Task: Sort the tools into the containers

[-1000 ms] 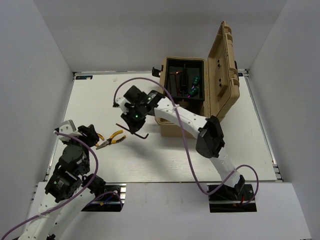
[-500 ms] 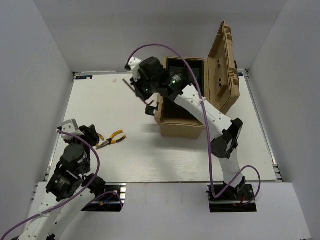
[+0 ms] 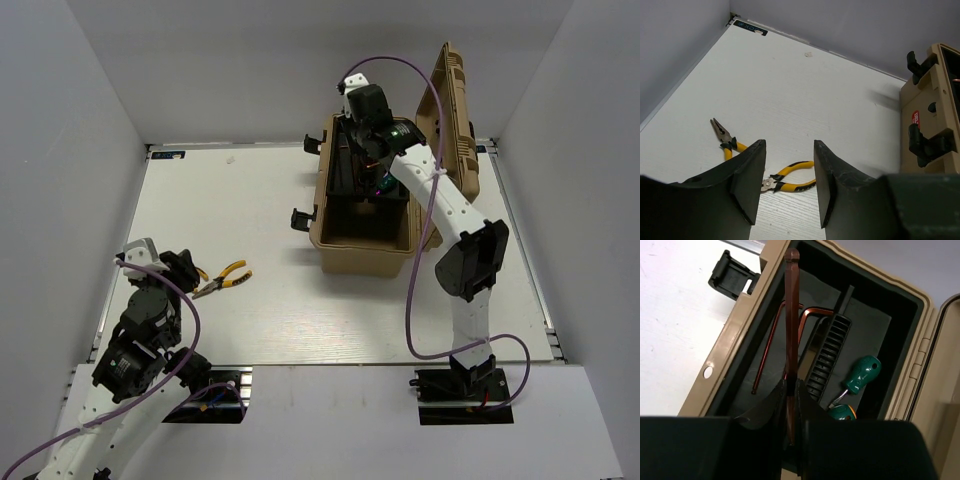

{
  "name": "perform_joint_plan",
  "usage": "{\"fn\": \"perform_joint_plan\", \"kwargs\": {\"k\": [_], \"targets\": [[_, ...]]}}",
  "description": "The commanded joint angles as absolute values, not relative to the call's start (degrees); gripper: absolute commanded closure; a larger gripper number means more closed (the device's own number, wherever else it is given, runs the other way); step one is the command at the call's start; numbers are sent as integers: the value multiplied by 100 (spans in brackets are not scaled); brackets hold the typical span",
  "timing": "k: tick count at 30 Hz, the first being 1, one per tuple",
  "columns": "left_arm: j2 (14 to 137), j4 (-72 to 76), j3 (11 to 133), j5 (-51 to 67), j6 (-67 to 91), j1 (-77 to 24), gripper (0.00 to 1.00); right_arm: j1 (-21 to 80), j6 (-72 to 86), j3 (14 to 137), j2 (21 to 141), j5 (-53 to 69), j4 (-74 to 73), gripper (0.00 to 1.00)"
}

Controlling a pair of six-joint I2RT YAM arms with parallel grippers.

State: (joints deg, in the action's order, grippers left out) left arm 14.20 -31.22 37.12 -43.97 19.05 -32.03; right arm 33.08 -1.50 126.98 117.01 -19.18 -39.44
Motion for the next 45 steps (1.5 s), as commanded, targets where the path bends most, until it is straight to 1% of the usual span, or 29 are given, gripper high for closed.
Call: {"fn": "perform_joint_plan", "kwargs": {"k": [1, 9, 14, 16, 17, 19, 21, 24, 27, 28, 29, 30, 31, 32, 33, 34, 35, 36, 37, 38, 39, 40, 41, 42, 44, 45], "targets": [[1546, -3059, 3709, -4315, 1828, -3208, 47, 3305, 113, 12727, 11733, -1943, -3358, 100], [1679, -3006, 3709, -4263, 1828, -3208, 45, 3103, 579, 12779, 12032, -1617, -3287, 100], [1679, -3006, 3709, -4263, 1828, -3208, 45, 2953, 817, 12736, 12208, -1214, -3419, 100], [1679, -3006, 3709, -4263, 1828, -3208, 45, 2909, 826, 12735, 12260, -995, -3454, 88], [1731, -3006, 3709, -4263, 1828, -3208, 45, 2892, 817, 12761, 12243, -880, -3506, 78], [1731, -3006, 3709, -4263, 1828, -3208, 44, 2848, 826, 12814, 12199, -600, -3559, 67], [1731, -3006, 3709, -4263, 1828, -3208, 44, 2856, 817, 12823, 12103, -554, -3603, 63], [1731, -3006, 3709, -4263, 1828, -3208, 44, 2856, 817, 12823, 11945, -440, -3621, 61], [1731, -3006, 3709, -4263, 1828, -3208, 44, 2856, 923, 12814, 11787, -160, -3769, 61], [1731, -3006, 3709, -4210, 1828, -3208, 44, 2856, 923, 12788, 11743, -63, -3823, 65], [1731, -3006, 3709, -4210, 1828, -3208, 45, 2839, 749, 12779, 11525, 1096, -3858, 69], [1731, -3006, 3709, -4210, 1828, -3208, 47, 2830, 590, 12684, 11427, 1551, -3928, 74], [1731, -3006, 3709, -4158, 1776, -3208, 50, 2839, 397, 12526, 11330, 2034, -3964, 84], [1731, -3006, 3709, -4157, 1775, -3208, 55, 2839, -588, 12446, 10998, 3588, -4147, 90], [1810, -3006, 3709, -4096, 1775, -3208, 58, 2865, -1007, 12367, 10908, 4065, -4662, 95], [1871, -3006, 3709, -4035, 1775, -3208, 61, 2891, -2037, 12227, 10577, 4452, -5337, 98], [1924, -3006, 3709, -4034, 1775, -3208, 66, 2961, -3022, 12086, 10434, 5039, -5666, 98], [2003, -3006, 3709, -3973, 1775, -3208, 66, 2979, -3415, 11398, 10285, 5010, -6034, 98], [2004, -3006, 3709, -3903, 1775, -3208, 67, 3014, -3915, 11086, 9770, 4879, -6047, 98], [2004, -3006, 3709, -3902, 1775, -3208, 67, 3102, -4364, 10805, 9608, 4495, -6064, 90], [2056, -2936, 3709, -3850, 1775, -3208, 67, 3120, -4568, 10071, 9485, 4404, -6056, 80], [2057, -2936, 3709, -3850, 1775, -3208, 67, 3164, -4744, 9846, 9101, 4151, -5960, 55], [2057, -2936, 3709, -3797, 1723, -3208, 64, 3251, -4781, 9618, 8992, 3983, -5881, 43], [2057, -2936, 3709, -3797, 1723, -3208, 62, 3365, -4729, 8971, 8782, 3364, -5558, 36], [2057, -2936, 3709, -3797, 1723, -3208, 57, 3471, -4475, 8685, 8561, 2929, -5133, 30], [2057, -2936, 3709, -3797, 1723, -3208, 55, 3593, -4300, 8431, 8482, 2405, -4863, 30]]}}
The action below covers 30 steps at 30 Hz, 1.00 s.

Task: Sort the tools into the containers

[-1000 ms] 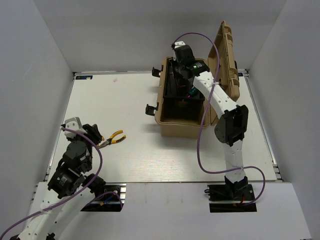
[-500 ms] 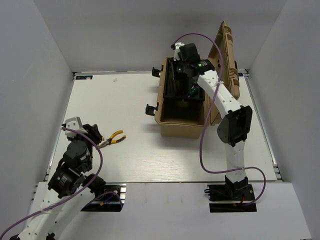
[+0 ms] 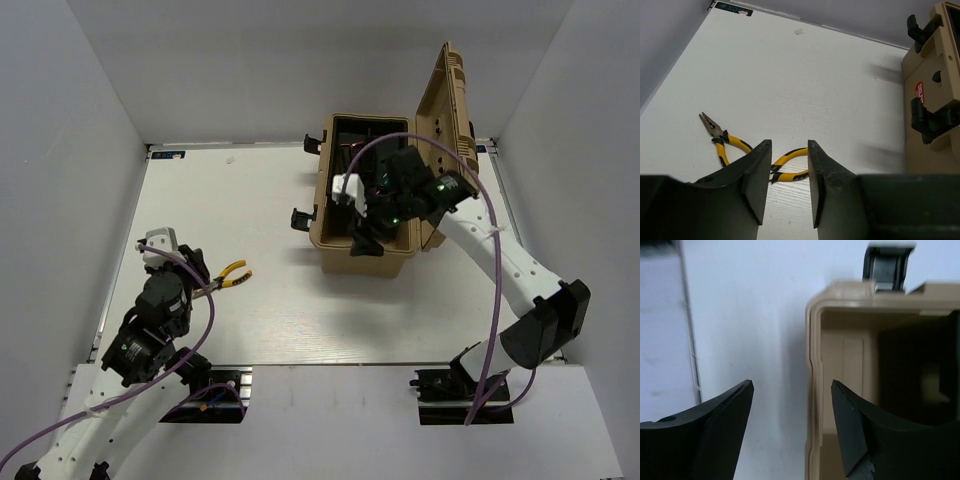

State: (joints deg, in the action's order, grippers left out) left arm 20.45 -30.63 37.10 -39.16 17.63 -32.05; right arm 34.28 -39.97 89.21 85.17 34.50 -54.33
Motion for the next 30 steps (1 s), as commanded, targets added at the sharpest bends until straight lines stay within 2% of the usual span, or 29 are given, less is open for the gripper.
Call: {"fn": "perform_joint_plan", "kwargs": {"k": [1, 7, 13, 17, 20, 21, 25, 28, 30], "targets": [[2057, -2936, 3709, -3797, 1723, -3208, 54, 3612, -4237, 8368, 8447, 2260, -4721, 30], [2057, -2936, 3709, -3744, 1723, -3208, 53, 3999, -3832, 8051, 8569, 908, -4017, 28], [2004, -2936, 3709, -3744, 1723, -3208, 51, 4174, -3876, 8112, 8867, 598, -3981, 28], [2004, -2936, 3709, -3744, 1723, -3208, 51, 4236, -4087, 8033, 8938, 536, -4034, 36], [2004, -2936, 3709, -3744, 1723, -3208, 51, 4280, -4279, 8015, 8938, 886, -4332, 50], [2004, -2936, 3709, -3744, 1723, -3208, 51, 4298, -4324, 8016, 8930, 931, -4577, 63], [2004, -2936, 3709, -3744, 1723, -3208, 51, 4298, -4561, 7981, 8816, 1002, -4930, 87], [2004, -2936, 3709, -3744, 1723, -3208, 51, 4272, -4763, 7972, 8737, 975, -5150, 100], [2004, -2936, 3709, -3744, 1723, -3208, 51, 4271, -4948, 7989, 8692, 976, -5238, 100]]}}
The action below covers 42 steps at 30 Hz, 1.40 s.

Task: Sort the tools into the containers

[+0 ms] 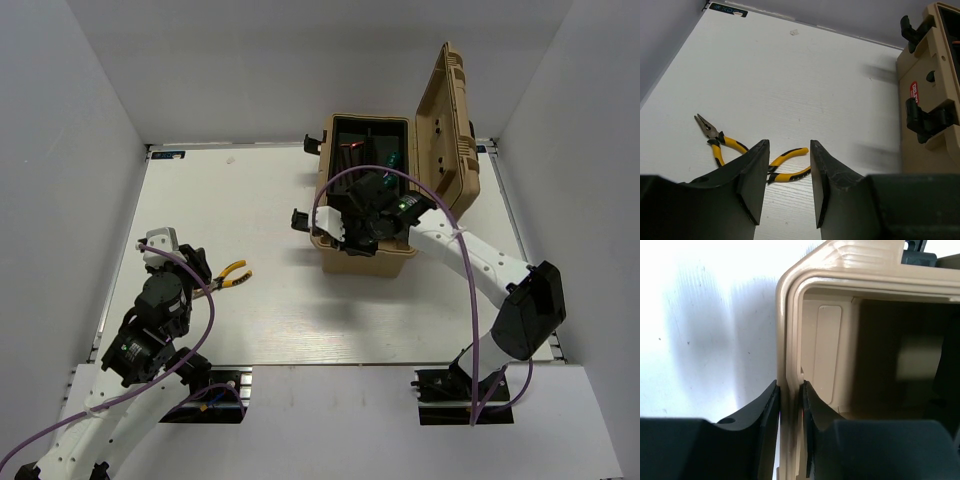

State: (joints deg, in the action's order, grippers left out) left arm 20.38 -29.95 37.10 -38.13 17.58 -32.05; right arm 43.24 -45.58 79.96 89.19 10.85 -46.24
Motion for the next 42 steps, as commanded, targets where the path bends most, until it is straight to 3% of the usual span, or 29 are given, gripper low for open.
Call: {"fn": "perform_joint_plan", "kwargs": {"k": [1, 16, 17, 18, 25, 30, 31, 32, 34, 36, 38, 41, 42], "targets": [[2004, -2936, 3709, -3692, 1723, -3208, 51, 4263, -5053, 7981, 8640, 1002, -5386, 100], [2057, -2883, 3709, -3639, 1723, -3208, 51, 4096, -5318, 7831, 8209, 879, -5898, 97], [2057, -2883, 3709, -3639, 1723, -3208, 51, 4131, -5256, 7848, 8209, 914, -5897, 85], [2057, -2883, 3709, -3639, 1723, -3208, 51, 4096, -5204, 7875, 8192, 949, -5897, 60], [2661, -2830, 3770, -3034, 1723, -3208, 31, 4122, -4518, 8428, 7971, 1617, -5476, 10], [4783, -3347, 4463, -2418, 1863, -3208, 30, 4113, -3650, 9113, 7963, 1687, -5011, 12], [5068, -3410, 4543, -2252, 1863, -3208, 34, 4113, -3517, 9158, 7963, 1688, -4862, 26], [5332, -3410, 4614, -1945, 1863, -3208, 43, 4105, -3089, 9271, 7980, 1731, -4826, 46], [5999, -3183, 4824, -1585, 1750, -3138, 56, 4122, -2814, 9369, 8007, 1950, -4573, 97], [6484, -3182, 5235, -1582, 1618, -2972, 69, 4122, -2331, 9395, 8138, 2361, -4526, 100], [7135, -3182, 5457, -1582, 1487, -2778, 75, 4140, -2014, 9413, 8288, 2750, -4483, 100], [7636, -3182, 5651, -1503, 1433, -2428, 70, 4140, -1689, 9448, 8446, 3093, -4334, 67], [7820, -3129, 5704, -1451, 1302, -2330, 57, 4122, -1670, 9431, 8446, 3137, -4281, 64]]}}
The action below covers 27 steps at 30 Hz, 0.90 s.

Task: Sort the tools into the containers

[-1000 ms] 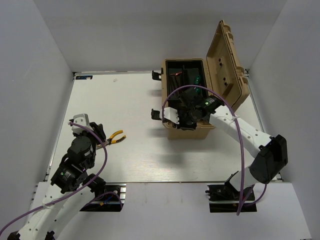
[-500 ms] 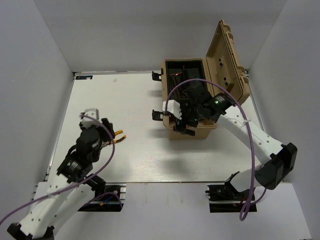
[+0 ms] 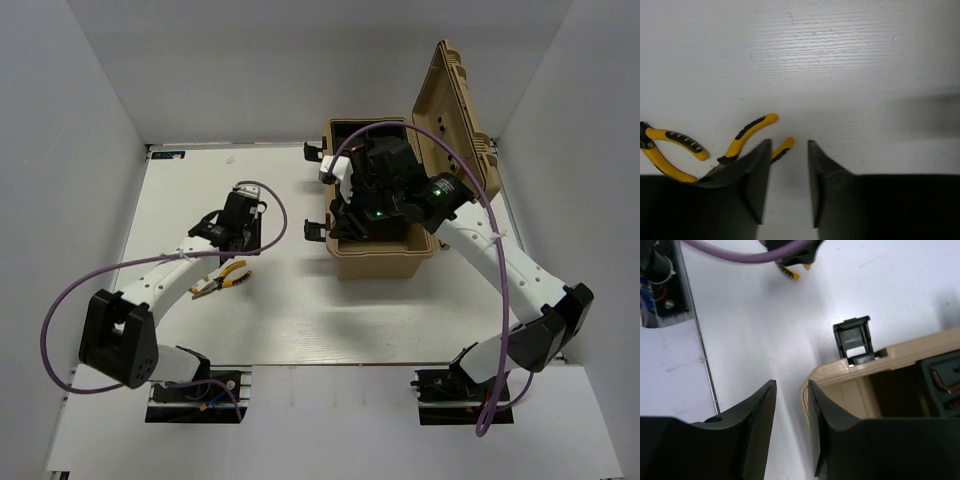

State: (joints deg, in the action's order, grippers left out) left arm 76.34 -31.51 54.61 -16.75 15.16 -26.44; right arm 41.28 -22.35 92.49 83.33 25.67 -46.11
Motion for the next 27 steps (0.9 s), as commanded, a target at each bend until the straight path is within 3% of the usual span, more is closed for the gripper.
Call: {"fn": "perform_joint_plan", "kwargs": {"k": [1, 3, 5, 7, 27], "targets": [[7874, -3077, 5704, -1250, 1214, -2207, 50, 4139, -1635, 9378, 8446, 3181, -4237, 61], [7997, -2848, 5582, -1134, 916, -1839, 36, 4113, -1582, 9282, 8394, 3190, -4087, 60], [8339, -2786, 5581, -932, 792, -1609, 35, 4104, -1512, 9115, 8332, 3199, -3965, 58], [8595, -2725, 5528, -486, 721, -1338, 35, 4105, -1477, 9062, 8288, 3147, -3929, 58], [9228, -2830, 5211, -123, 237, -949, 41, 3895, -1318, 8104, 7445, 3102, -3410, 57]]}}
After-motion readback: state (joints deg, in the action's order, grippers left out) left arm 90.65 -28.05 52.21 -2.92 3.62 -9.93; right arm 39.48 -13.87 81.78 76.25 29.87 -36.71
